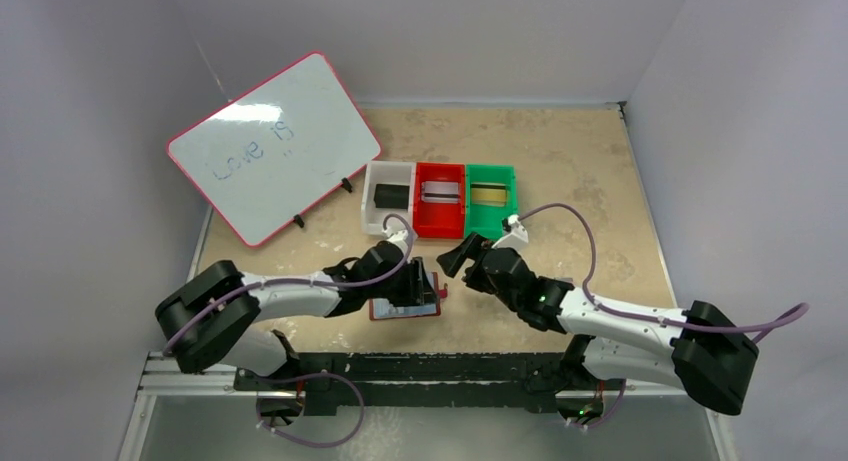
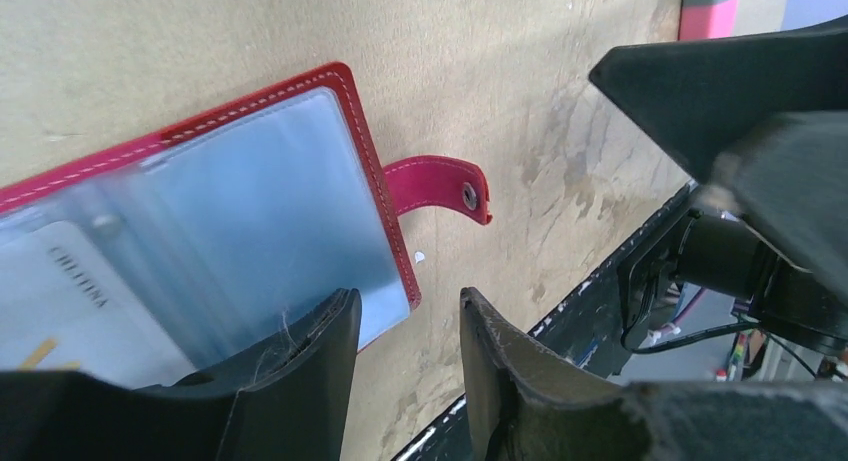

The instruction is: Take the credit cards out of the card holder

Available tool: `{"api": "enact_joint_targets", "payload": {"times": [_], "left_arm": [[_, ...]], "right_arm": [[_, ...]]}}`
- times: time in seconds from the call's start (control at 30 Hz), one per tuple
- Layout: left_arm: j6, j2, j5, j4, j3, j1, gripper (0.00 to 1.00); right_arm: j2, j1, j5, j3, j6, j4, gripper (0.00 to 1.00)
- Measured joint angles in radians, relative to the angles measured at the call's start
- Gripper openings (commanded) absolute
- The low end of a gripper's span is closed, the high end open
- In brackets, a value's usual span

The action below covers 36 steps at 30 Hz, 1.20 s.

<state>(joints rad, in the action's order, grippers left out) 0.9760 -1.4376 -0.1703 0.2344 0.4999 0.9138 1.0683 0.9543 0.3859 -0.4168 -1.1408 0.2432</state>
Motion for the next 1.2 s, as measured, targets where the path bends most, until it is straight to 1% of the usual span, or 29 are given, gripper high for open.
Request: {"api": "enact_joint_targets", "payload": {"times": [0.1, 0.17, 0.2, 0.27, 0.4, 0.47, 0.6, 0.8, 0.9, 1.03, 1.2], "left_arm": [[-0.003, 0.079, 0.071, -0.069, 0.003, 0.005, 0.42], [-0.003, 0.169, 0.156, -0.134, 0.005, 0.005, 0.42], [-0.003, 0.216, 0.205, -0.168, 0.006, 0.005, 0.43], [0.001, 0.298, 0.301, -0.236, 0.009, 0.005, 0.44], [0.039, 0.436, 0.514, -0.412, 0.009, 0.005, 0.40], [0.068, 0.465, 0.588, -0.491, 0.009, 0.005, 0.39], [0.121, 0.491, 0.681, -0.625, 0.008, 0.005, 0.37], [0.151, 0.511, 0.710, -0.687, -0.021, 0.005, 0.32], [0.146, 0.515, 0.690, -0.681, -0.027, 0.005, 0.33], [0.128, 0.512, 0.639, -0.642, -0.029, 0.005, 0.36], [0.121, 0.501, 0.590, -0.596, -0.037, 0.005, 0.37]], "right_arm": [[0.013, 0.000, 0.016, -0.011, 0.013, -0.013, 0.94], [0.021, 0.000, 0.018, -0.027, 0.038, -0.014, 1.00], [0.023, 0.000, 0.017, -0.034, 0.043, -0.014, 0.99], [0.024, 0.000, 0.012, -0.048, 0.053, -0.013, 0.96], [0.032, 0.000, -0.030, -0.051, 0.077, 0.017, 0.90], [0.048, 0.000, -0.060, -0.051, 0.091, 0.050, 0.86], [0.113, 0.000, -0.123, -0.067, 0.125, 0.113, 0.73], [0.269, 0.000, -0.250, -0.121, 0.147, 0.221, 0.53], [0.357, 0.000, -0.314, -0.130, 0.140, 0.269, 0.47], [0.458, 0.000, -0.389, -0.148, 0.134, 0.293, 0.43], [0.516, 0.000, -0.456, -0.161, 0.128, 0.311, 0.42]]}}
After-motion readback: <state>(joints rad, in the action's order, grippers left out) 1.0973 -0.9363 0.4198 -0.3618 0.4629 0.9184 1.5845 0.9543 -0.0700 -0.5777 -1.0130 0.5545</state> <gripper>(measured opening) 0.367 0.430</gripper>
